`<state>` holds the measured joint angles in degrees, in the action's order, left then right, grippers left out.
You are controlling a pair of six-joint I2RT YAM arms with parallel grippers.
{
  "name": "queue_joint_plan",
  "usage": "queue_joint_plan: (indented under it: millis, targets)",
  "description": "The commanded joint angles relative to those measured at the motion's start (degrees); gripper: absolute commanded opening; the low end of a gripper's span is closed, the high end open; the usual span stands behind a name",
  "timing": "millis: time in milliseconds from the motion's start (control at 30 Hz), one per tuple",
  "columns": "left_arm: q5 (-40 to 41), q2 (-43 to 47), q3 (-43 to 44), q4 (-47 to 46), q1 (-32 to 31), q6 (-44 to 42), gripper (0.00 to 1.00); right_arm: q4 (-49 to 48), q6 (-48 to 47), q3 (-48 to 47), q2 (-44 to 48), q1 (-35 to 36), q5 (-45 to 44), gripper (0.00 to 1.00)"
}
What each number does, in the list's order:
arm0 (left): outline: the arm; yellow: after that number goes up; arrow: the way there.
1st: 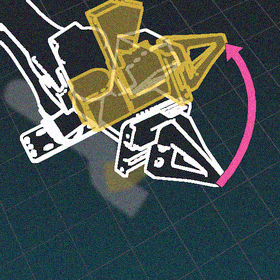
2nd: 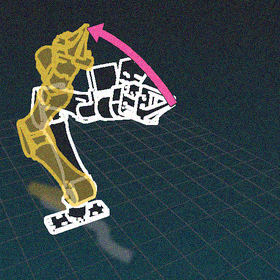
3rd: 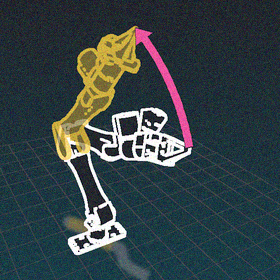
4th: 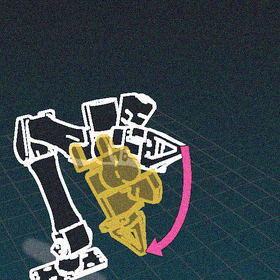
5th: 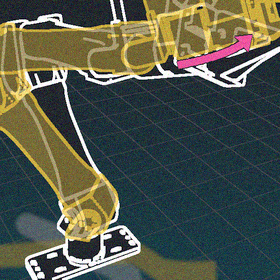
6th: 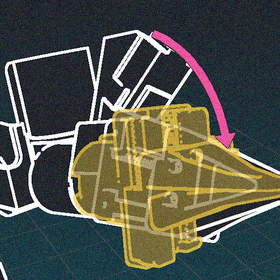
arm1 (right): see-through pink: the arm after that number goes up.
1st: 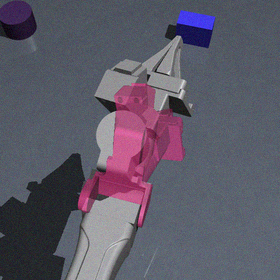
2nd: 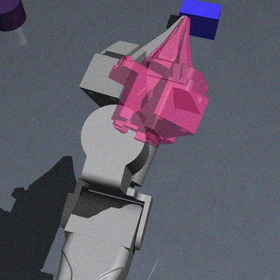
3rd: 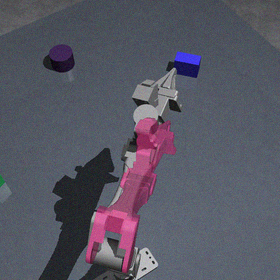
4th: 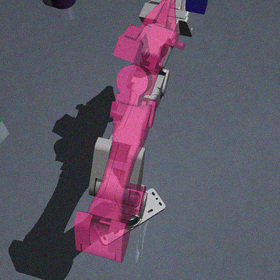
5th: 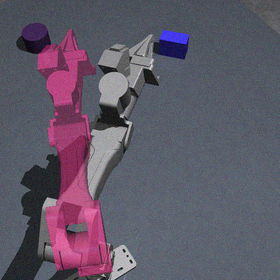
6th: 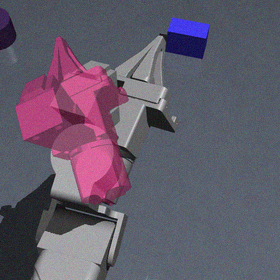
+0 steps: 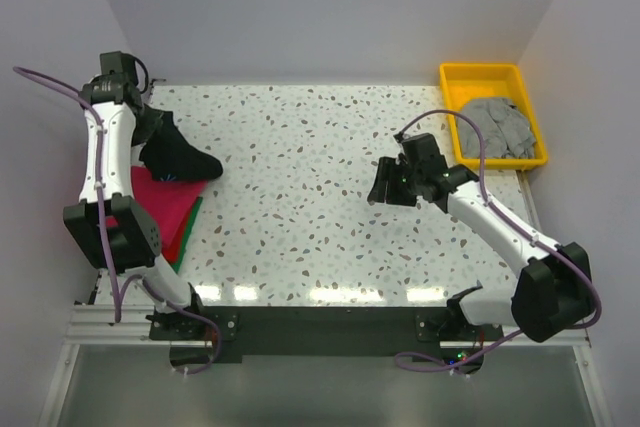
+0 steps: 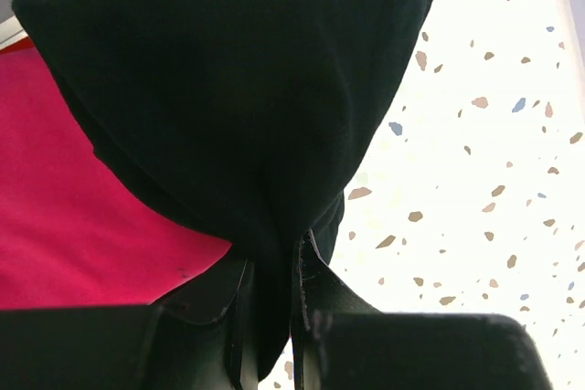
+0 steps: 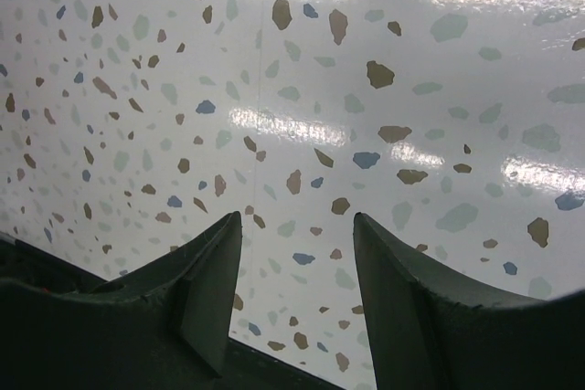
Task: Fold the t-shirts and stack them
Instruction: Neatly place the folded tshirt to the corner
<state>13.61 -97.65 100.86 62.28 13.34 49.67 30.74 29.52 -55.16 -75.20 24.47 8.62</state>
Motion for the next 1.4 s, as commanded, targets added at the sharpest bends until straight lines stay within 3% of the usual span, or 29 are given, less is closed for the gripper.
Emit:
queue_joint_plan:
  millis: [0, 267, 667, 867, 1000, 1100, 1133, 1267, 1367]
  targets:
    - [-0.60, 4.04, 3.38, -0.32, 1.24, -1.59, 0.00, 0.81, 0.28, -0.13, 2.60, 0.05, 0.78, 0.56]
    - [-1.04, 6.06, 4.70, 1.00, 2.65, -2.21, 0.00, 1.16, 0.19, 0.75, 3.92, 0.14, 0.78, 0.56]
    - [-0.77, 13.35, -2.68, 0.56, 4.93, -3.17, 0.00, 2.22, -0.16, 3.29, 7.78, 0.05, 1.66, 0.56]
    - [0.81, 19.68, -14.62, -2.16, 7.04, -3.35, 0.00, 2.04, -0.16, 6.89, 10.60, 0.23, 3.76, 0.56]
    - [3.09, 26.86, -27.16, -3.48, 10.55, -3.44, 0.02, 2.04, -0.43, 9.45, 13.05, 0.23, 5.70, 0.57]
    - [3.79, 33.72, -34.93, -6.46, 15.21, -4.93, 0.67, 2.74, -1.21, 11.03, 15.43, 0.23, 6.67, 0.59]
    - [4.49, 35.14, -36.07, -6.99, 16.00, -5.37, 0.98, 2.83, -1.39, 11.30, 15.96, 0.32, 6.58, 0.59]
    - [6.61, 39.98, -38.63, -8.49, 16.54, -7.91, 1.00, 4.15, -3.32, 11.21, 17.19, 0.23, 6.14, 0.63]
    - [3.63, 42.53, -38.98, -10.33, 16.54, -10.55, 1.00, 4.50, -3.59, 10.60, 16.93, 0.32, 6.58, 0.63]
